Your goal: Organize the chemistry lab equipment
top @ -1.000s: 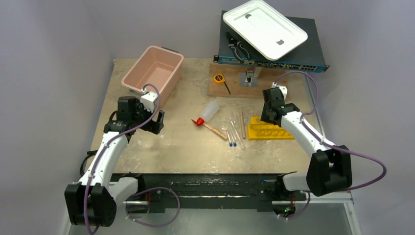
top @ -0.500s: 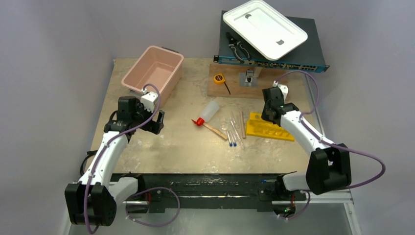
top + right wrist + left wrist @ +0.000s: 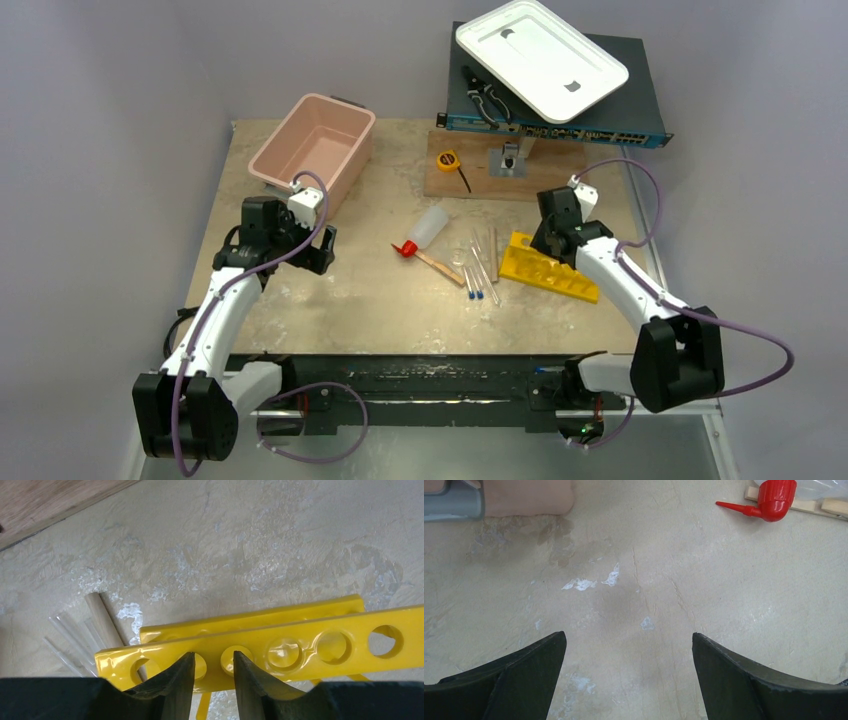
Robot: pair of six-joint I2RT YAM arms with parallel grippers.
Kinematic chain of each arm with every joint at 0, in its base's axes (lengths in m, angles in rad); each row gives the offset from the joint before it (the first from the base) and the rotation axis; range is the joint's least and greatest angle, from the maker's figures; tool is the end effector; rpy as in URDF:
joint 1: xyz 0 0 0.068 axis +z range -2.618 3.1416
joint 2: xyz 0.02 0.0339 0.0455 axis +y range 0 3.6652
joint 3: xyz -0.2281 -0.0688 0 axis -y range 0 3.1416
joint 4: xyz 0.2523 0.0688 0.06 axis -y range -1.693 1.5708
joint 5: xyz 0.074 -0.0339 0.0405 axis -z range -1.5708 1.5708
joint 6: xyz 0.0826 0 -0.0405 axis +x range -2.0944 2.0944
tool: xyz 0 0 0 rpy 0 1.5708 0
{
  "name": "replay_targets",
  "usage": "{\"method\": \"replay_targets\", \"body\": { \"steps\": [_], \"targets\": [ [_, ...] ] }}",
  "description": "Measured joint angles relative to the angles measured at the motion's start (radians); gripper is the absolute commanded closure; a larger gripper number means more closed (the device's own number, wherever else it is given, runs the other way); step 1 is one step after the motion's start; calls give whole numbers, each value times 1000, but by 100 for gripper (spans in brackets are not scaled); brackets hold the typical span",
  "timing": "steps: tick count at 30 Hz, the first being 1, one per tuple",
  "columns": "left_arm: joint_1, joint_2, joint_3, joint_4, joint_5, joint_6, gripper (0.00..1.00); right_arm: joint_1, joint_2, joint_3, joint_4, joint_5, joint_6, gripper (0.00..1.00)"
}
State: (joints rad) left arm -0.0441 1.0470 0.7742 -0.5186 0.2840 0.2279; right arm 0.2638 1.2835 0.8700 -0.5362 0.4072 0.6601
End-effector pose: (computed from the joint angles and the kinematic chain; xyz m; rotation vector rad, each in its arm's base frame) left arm 0.2715 -0.0351 0.1918 0.4517 2.2911 -0.2440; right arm 0.2959 0.0460 0.1640 0.6313 2.3325 -0.1007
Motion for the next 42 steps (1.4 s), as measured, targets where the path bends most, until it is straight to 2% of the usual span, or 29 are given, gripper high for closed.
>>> {"method": "replay_targets", "body": {
  "steps": [8, 16, 17, 20, 24, 29, 33, 36, 42],
  "targets": [
    [0, 0, 0, 0, 0, 0, 4, 2, 24, 14, -1, 14, 24, 79],
    [0, 3, 0, 0, -1, 1, 4, 4, 26, 10, 2, 59, 125, 80],
    [0, 3, 0, 0, -1, 1, 4, 4, 27, 11, 1, 65, 137, 78],
    [0, 6, 0, 0, -4, 1, 3, 4, 28, 11, 1, 74, 163, 62],
    [0, 12, 0, 0, -5, 1, 3, 6, 23, 13, -2, 77, 175, 50],
    [0, 19, 6, -9, -3, 2, 1, 38, -35, 59, -44, 84, 164, 47],
    [0, 22, 33, -38, 15, 4, 1, 131, -97, 138, -66, 121, 146, 58],
    [0, 24, 56, -53, 30, 4, 1, 250, -120, 166, -52, 149, 141, 62],
    [0, 39, 86, -97, 53, 6, 0, 497, -2, 106, 13, 142, 135, 61]
  ]
}}
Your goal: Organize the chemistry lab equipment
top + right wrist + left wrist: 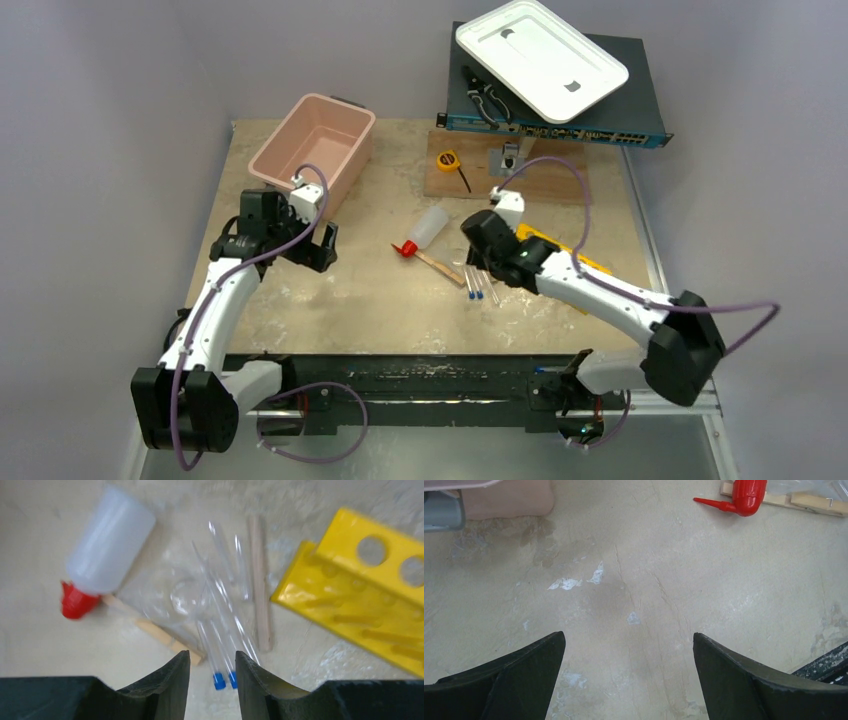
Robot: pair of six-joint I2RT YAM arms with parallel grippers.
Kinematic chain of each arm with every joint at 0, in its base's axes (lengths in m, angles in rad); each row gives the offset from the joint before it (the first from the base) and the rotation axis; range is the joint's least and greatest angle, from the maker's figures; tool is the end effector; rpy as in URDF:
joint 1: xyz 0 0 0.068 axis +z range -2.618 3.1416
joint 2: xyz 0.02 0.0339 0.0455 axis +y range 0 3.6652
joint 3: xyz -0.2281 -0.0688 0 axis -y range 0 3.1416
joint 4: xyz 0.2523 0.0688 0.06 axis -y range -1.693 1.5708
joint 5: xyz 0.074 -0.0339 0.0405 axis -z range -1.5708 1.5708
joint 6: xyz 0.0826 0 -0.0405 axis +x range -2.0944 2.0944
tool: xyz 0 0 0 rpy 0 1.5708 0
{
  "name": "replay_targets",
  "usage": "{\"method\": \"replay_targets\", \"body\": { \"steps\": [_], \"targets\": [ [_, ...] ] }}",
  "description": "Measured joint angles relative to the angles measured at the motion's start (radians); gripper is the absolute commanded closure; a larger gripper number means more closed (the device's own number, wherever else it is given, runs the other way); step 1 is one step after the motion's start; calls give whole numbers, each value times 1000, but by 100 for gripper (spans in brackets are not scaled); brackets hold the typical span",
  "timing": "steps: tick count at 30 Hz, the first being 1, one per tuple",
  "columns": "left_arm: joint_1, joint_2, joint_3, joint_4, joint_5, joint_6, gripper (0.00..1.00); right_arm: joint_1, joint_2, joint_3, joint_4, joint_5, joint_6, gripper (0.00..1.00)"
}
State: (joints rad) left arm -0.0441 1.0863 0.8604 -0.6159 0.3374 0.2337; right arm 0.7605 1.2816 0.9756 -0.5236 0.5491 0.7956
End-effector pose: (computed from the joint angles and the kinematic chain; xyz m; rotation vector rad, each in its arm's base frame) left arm 0.2728 -0.0394 0.2040 0.4805 2.3249 -0.3161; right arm 0.2551 0.1832 0.2068 0.2848 2.2383 0.1617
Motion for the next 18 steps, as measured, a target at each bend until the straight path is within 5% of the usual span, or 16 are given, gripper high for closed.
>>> {"method": "replay_targets", "body": {
  "steps": [5, 18],
  "targets": [
    [0, -8, 3, -47, 48, 30, 0, 92, 126, -140, 51, -36, 2, 57],
    [2, -49, 13, -139, 166, 125, 0, 87, 78, -277, 146, -46, 8, 58]
  ]
}}
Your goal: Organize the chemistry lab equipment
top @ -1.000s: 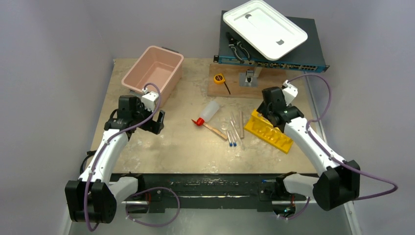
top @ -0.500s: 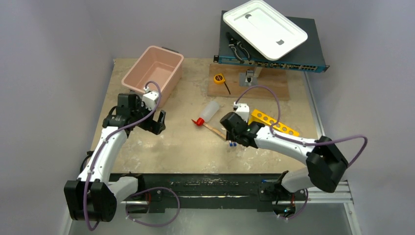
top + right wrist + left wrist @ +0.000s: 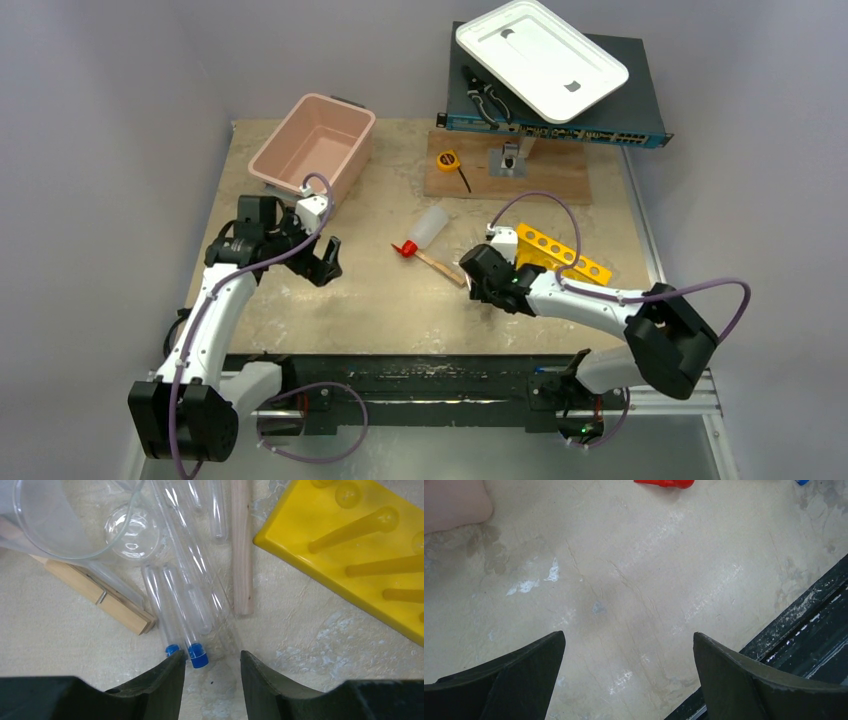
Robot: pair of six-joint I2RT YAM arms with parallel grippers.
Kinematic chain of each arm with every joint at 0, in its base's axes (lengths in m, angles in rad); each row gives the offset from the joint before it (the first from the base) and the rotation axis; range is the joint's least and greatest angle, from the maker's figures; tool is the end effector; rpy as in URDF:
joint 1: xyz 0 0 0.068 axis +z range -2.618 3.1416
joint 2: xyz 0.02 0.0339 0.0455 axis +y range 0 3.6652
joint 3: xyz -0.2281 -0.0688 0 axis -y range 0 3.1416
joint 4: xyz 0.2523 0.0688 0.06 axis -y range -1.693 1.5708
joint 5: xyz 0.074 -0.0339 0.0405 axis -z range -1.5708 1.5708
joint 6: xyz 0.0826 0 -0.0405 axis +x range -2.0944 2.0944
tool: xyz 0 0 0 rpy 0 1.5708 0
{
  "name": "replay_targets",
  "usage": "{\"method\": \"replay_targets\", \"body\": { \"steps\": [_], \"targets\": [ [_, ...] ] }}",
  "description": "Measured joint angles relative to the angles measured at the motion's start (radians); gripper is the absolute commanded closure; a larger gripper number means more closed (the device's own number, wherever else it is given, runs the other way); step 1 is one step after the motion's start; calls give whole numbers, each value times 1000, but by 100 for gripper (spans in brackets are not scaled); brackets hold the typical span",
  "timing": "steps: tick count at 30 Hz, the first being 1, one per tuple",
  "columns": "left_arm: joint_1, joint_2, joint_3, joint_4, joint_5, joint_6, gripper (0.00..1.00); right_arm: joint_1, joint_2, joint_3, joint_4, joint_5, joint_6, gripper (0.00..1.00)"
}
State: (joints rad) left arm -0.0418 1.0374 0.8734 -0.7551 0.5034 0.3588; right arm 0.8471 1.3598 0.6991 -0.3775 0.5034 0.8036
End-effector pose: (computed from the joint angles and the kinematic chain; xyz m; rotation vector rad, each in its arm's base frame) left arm 0.2496 -0.0503 0.2116 0.6774 2.2954 -0.4783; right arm 0.2170 0.1854 0.1030 0.1171 2.4240 0.0630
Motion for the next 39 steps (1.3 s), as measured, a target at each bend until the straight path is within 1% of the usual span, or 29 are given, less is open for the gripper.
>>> {"method": "replay_targets", "body": {
  "steps": [9, 14, 21, 24, 29, 34, 39],
  "targets": [
    [0, 4, 37, -43, 27, 28, 0, -67, 34, -11, 6, 1, 5, 60],
    [0, 4, 43, -52, 35, 31, 0, -103, 44, -11, 13, -6, 5, 65],
    [0, 4, 45, -58, 40, 31, 0, -110, 78, -9, 25, -17, 6, 76],
    [0, 4, 49, -66, 42, 31, 0, -110, 84, -9, 32, -17, 9, 83],
    [0, 4, 55, -77, 45, 31, 0, -110, 85, -8, 36, -19, 9, 89],
    [0, 3, 56, -80, 51, 31, 0, -111, 43, -8, 41, -60, -35, 95],
    [0, -7, 59, -82, 72, 26, 0, -110, -76, -8, 61, -114, -122, 99]
  ]
}}
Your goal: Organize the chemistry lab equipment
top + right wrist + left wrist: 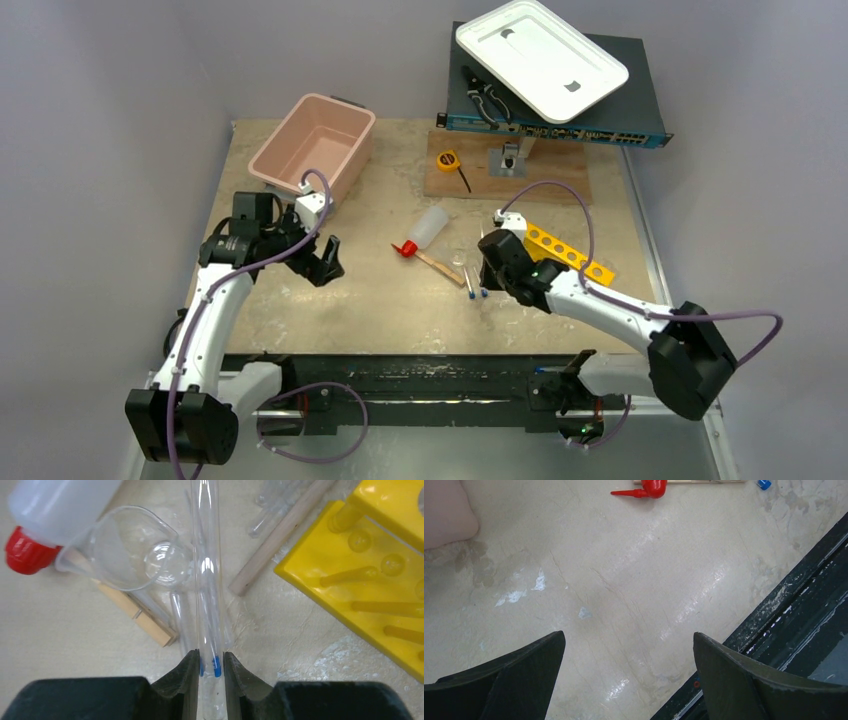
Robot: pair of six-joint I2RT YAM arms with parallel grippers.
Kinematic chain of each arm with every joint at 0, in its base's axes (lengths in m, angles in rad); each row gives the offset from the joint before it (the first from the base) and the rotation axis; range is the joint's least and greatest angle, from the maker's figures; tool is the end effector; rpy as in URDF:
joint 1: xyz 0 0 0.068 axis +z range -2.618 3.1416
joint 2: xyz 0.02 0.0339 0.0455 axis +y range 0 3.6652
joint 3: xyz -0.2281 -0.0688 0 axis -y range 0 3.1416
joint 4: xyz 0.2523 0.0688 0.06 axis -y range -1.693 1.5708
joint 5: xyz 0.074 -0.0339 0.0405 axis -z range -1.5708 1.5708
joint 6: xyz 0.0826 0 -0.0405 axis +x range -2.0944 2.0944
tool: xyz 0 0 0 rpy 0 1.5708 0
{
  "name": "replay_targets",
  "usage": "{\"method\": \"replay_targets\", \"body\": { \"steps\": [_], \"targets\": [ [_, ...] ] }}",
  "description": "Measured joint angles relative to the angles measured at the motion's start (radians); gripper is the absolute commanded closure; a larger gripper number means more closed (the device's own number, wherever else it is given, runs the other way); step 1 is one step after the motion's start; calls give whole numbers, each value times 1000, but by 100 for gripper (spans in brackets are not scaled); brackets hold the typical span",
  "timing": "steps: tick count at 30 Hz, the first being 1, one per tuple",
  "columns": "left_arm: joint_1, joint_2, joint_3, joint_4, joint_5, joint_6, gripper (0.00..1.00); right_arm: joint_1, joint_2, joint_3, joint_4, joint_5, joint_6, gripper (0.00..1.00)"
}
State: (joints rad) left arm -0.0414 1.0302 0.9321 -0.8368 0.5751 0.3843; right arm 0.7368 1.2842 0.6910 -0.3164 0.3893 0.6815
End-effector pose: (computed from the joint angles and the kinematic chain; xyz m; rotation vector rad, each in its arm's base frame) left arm 0.2426 -0.0550 0.2288 0.7259 2.2671 -0.5574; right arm 0.2363 0.1721 0.1223 0.0956 2.3949 0.1766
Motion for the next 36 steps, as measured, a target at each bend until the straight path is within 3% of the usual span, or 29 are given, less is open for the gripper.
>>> {"method": "replay_targets", "body": {
  "steps": [8, 17, 28, 36],
  "targets": [
    [0, -13, 21, 12, 90, -75, 0, 0, -183, 12, 5, -98, -105, 100],
    [0, -18, 37, 132, 313, -298, 0, 45, -262, 69, 30, -202, -132, 100],
    [-90, 49, 37, 543, 378, -817, 0, 246, -148, 300, 179, -195, -113, 100],
    [-95, 65, 34, 671, 381, -1007, 3, 384, -3, 398, 303, -104, -94, 100]
  ]
}}
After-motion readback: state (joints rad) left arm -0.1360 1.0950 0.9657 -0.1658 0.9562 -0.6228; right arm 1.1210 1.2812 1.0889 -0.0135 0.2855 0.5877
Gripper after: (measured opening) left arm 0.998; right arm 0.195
